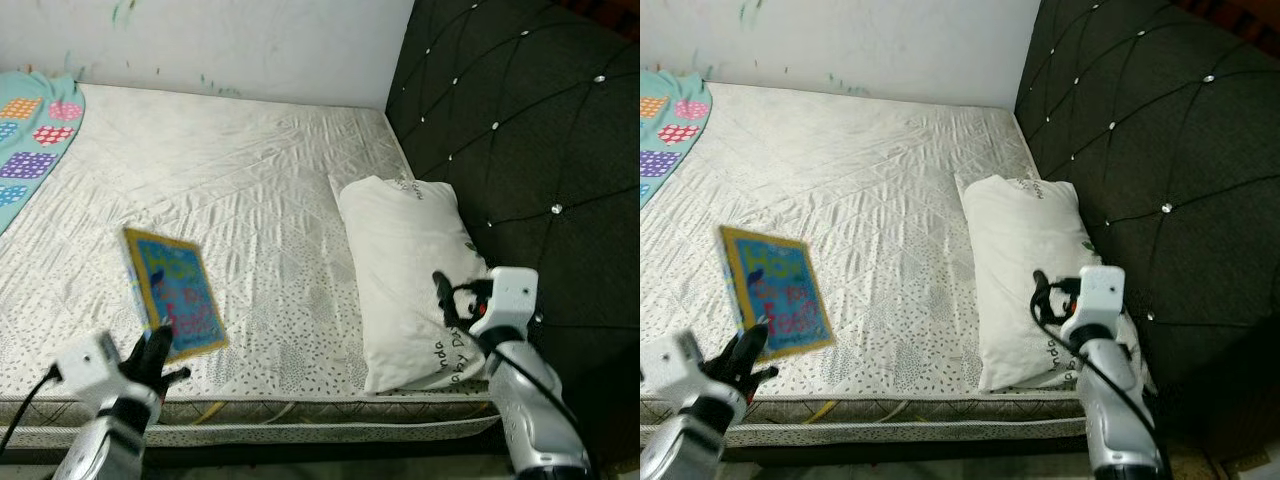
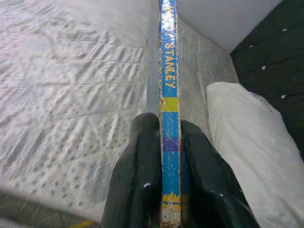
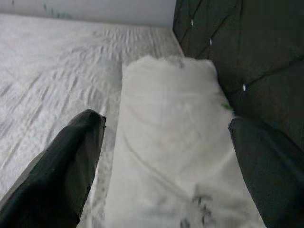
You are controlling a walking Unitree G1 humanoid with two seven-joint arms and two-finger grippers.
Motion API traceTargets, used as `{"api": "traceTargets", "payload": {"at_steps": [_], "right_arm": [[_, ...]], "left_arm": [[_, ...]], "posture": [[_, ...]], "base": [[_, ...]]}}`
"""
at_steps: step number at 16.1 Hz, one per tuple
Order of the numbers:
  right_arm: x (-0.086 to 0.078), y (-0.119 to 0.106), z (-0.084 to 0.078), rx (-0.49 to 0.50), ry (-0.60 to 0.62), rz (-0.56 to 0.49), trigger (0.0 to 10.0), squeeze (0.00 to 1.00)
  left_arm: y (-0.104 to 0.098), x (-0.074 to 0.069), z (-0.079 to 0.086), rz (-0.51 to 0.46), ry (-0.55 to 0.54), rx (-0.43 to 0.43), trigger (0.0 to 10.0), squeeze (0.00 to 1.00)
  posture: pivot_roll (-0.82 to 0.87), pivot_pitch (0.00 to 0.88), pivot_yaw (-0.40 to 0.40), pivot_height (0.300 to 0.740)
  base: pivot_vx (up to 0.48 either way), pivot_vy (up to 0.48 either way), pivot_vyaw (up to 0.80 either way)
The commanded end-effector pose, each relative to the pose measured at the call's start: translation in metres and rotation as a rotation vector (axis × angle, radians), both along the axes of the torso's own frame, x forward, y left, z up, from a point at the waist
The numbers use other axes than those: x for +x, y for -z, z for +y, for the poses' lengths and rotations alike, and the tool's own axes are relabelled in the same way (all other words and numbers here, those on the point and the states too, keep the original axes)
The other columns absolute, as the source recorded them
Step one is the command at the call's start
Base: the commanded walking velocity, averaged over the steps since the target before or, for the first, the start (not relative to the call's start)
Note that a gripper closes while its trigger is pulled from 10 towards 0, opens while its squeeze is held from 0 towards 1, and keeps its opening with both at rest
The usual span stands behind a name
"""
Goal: Clean up the room
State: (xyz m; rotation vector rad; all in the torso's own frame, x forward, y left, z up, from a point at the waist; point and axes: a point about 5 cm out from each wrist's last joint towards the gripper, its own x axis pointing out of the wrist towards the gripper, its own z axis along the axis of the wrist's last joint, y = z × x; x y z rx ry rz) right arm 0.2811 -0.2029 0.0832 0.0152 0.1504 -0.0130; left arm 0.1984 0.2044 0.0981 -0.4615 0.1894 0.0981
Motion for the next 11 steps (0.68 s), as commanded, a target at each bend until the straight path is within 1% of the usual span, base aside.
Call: {"api": "traceTargets", "payload": {"at_steps": [1, 3, 6, 9, 11], "right_arm": [[-0.003, 0.002, -0.003, -0.004, 0.013, 0.016, 10.0, 0.00], [-0.006, 0.006, -0.008, -0.002, 0.049, 0.031, 10.0, 0.00], [-0.009, 0.004, -0.013, -0.023, 0.066, 0.026, 10.0, 0.00], [-0.007, 0.003, -0.015, -0.030, 0.072, 0.026, 10.0, 0.00], [-0.009, 0.003, -0.016, -0.030, 0.073, 0.024, 10.0, 0.00]], "left_arm": [[-0.010, 0.003, -0.001, -0.046, 0.006, 0.024, 10.0, 0.00], [-0.009, 0.004, 0.002, -0.044, 0.001, 0.032, 10.0, 0.00], [-0.004, 0.005, -0.002, -0.033, 0.006, 0.028, 10.0, 0.00], [-0.003, 0.007, -0.003, -0.031, 0.006, 0.023, 10.0, 0.00], [-0.001, 0.006, -0.004, -0.025, 0.006, 0.024, 10.0, 0.00]], "posture": [[0.06, 0.018, -0.071, 0.740], [0.05, 0.024, -0.065, 0.740], [0.04, 0.017, -0.063, 0.740], [0.04, 0.018, -0.064, 0.740], [0.04, 0.021, -0.064, 0.740]], "base": [[0.000, 0.000, 0.00], [0.000, 0.000, 0.00], [0.000, 0.000, 0.00], [0.000, 0.000, -0.80], [0.000, 0.000, -0.70]]}}
